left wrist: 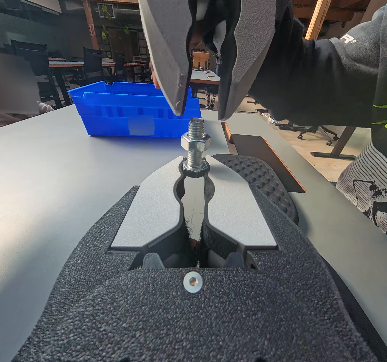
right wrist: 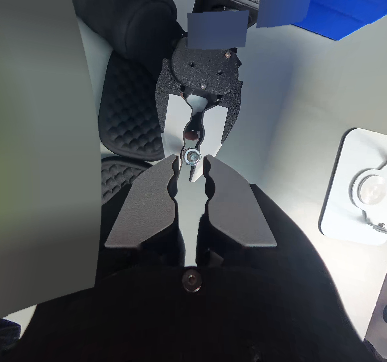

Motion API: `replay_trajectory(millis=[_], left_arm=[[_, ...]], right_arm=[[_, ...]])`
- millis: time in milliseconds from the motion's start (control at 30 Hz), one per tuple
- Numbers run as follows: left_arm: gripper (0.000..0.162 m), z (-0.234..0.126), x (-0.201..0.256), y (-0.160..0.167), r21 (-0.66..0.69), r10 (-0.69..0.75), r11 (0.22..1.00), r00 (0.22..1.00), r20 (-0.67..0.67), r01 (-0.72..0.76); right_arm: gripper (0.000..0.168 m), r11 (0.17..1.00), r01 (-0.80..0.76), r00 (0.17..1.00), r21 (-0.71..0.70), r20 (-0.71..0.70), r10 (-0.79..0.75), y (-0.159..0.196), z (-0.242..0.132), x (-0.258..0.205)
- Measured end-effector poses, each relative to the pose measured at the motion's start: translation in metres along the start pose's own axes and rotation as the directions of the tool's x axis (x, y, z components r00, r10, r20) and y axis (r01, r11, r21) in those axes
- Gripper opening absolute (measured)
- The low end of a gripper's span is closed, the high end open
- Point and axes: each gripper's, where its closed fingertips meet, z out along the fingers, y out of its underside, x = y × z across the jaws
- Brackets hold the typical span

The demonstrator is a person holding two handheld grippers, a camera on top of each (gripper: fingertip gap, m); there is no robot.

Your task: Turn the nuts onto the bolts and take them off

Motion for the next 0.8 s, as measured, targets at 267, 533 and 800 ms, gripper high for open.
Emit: replay_trajectory(millis=[267,533,800], left_arm=[[0.014,0.0,0.0,0.0,-0.002,0.001,1.0,1.0,-0.003,-0.001],[0.058,0.004,-0.003,0.003,-0.022,0.011,1.0,0.999,0.03,-0.01],[0.094,0.005,-0.008,0.004,-0.036,-0.004,0.999,0.998,0.063,0.006]], right_arm=[[0.009,0.998,0.024,1.0,-0.056,0.001,-0.024,0.001,0.008,0.002],[0.009,0.995,-0.071,0.995,-0.07,-0.082,0.066,0.033,-0.022,0.021],[0.009,0.882,-0.449,0.856,-0.142,-0.35,0.379,0.156,-0.103,0.077]])
